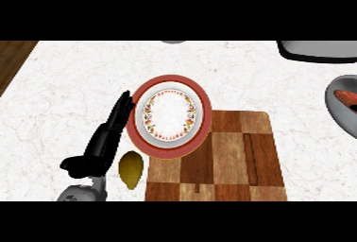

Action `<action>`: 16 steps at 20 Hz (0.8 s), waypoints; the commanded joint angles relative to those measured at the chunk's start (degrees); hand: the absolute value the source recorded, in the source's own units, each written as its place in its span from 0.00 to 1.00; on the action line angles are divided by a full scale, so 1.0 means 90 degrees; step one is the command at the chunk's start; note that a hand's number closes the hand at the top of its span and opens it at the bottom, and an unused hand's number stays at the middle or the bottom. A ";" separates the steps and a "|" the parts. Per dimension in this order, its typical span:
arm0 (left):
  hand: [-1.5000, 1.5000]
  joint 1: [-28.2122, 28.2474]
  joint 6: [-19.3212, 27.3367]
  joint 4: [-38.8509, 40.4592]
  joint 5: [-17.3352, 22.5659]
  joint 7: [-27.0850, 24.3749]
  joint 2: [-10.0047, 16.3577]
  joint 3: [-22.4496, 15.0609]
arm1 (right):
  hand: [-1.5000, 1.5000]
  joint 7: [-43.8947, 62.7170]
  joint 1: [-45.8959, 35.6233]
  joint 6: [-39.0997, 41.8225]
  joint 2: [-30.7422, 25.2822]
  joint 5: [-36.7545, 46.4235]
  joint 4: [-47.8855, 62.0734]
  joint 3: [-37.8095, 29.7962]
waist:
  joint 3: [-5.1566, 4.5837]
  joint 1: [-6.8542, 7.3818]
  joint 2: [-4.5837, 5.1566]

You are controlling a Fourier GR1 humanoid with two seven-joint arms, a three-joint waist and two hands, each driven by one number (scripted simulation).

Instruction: Pick the sweet potato from the cutting board and place it in the pan

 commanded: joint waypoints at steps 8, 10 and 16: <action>0.50 0.0041 0.0019 -0.0099 0.0017 0.0128 -0.0081 -0.0059 | 0.00 -0.1208 -0.0406 0.0271 0.0017 -0.1042 0.0230 -0.1004 | 0.0018 -0.0056 -0.0007; 0.50 0.0123 0.0264 -0.0061 -0.0118 -0.0063 -0.0163 -0.0142 | 0.00 -0.1532 -0.0291 0.0146 0.0129 -0.1327 0.0239 -0.1285 | 0.0011 -0.0122 -0.0025; 0.50 0.0233 0.0010 -0.0021 -0.0053 -0.0129 0.0100 0.0070 | 0.00 -0.1944 0.0046 0.1605 -0.0512 -0.2040 0.0516 -0.1899 | -0.0001 -0.0251 -0.0076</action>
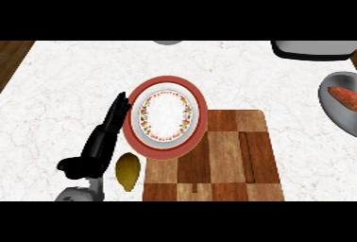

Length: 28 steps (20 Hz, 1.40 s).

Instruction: Pick the sweet potato from the cutting board and place it in the pan

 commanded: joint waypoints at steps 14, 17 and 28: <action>0.50 -0.0044 -0.0116 0.0066 0.0167 0.0077 0.0078 0.0243 | 0.00 -0.1739 0.1699 0.3585 -0.0823 -0.0885 0.0139 -0.0412 | -0.0016 -0.0179 -0.0083; 0.50 -0.0078 -0.0085 0.0592 0.0090 -0.0428 0.0032 0.0354 | 0.00 -0.2020 0.1885 0.3554 -0.0747 -0.0870 0.0079 -0.0306 | -0.0019 -0.0203 -0.0081; 0.50 -0.0261 0.0142 0.0548 -0.0141 -0.0202 -0.0134 0.0296 | 0.00 -0.2621 0.2598 0.3160 -0.0293 -0.1009 -0.0174 0.0109 | -0.0033 -0.0294 -0.0120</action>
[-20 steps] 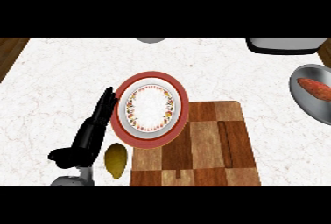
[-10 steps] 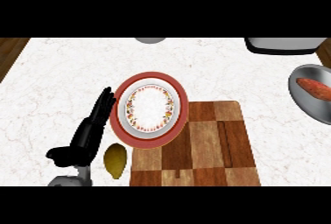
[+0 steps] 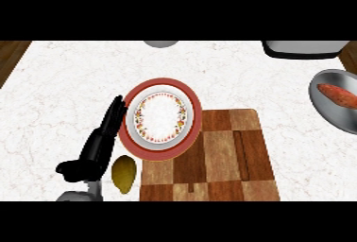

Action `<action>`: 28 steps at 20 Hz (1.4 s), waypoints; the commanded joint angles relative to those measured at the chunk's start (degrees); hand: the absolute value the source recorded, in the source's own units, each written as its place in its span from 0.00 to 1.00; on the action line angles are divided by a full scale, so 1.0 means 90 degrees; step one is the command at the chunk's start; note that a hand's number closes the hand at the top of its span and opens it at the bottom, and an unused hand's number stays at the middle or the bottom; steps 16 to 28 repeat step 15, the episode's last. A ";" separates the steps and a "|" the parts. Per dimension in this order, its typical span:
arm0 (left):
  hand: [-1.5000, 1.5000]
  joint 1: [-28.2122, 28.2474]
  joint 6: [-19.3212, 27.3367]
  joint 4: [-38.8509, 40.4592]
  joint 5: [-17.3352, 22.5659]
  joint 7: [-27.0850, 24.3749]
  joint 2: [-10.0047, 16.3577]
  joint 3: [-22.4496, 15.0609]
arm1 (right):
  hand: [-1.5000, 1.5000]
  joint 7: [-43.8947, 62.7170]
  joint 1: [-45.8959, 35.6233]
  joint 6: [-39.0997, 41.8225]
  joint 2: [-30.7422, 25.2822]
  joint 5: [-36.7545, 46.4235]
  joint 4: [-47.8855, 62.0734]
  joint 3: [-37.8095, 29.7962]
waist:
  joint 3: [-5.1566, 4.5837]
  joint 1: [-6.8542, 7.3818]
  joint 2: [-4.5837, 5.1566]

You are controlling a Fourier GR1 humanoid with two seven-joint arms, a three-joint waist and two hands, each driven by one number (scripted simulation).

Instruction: Pick the sweet potato from the cutting board and place it in the pan

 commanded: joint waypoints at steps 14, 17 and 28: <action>0.50 0.0254 0.0085 -0.0519 -0.0069 0.0324 -0.0140 -0.0162 | 0.00 -0.0311 0.0100 -0.0680 -0.0078 -0.0036 -0.0149 0.0661 | -0.0001 0.0015 -0.0011; 0.50 0.0177 0.0163 -0.0336 -0.0113 0.0173 -0.0142 -0.0194 | 0.00 -0.0272 0.0046 -0.0679 -0.0158 -0.0098 -0.0148 0.0643 | -0.0002 0.0003 -0.0009; 0.50 0.0177 0.0163 -0.0336 -0.0113 0.0173 -0.0142 -0.0194 | 0.00 -0.0272 0.0046 -0.0679 -0.0158 -0.0098 -0.0148 0.0643 | -0.0002 0.0003 -0.0009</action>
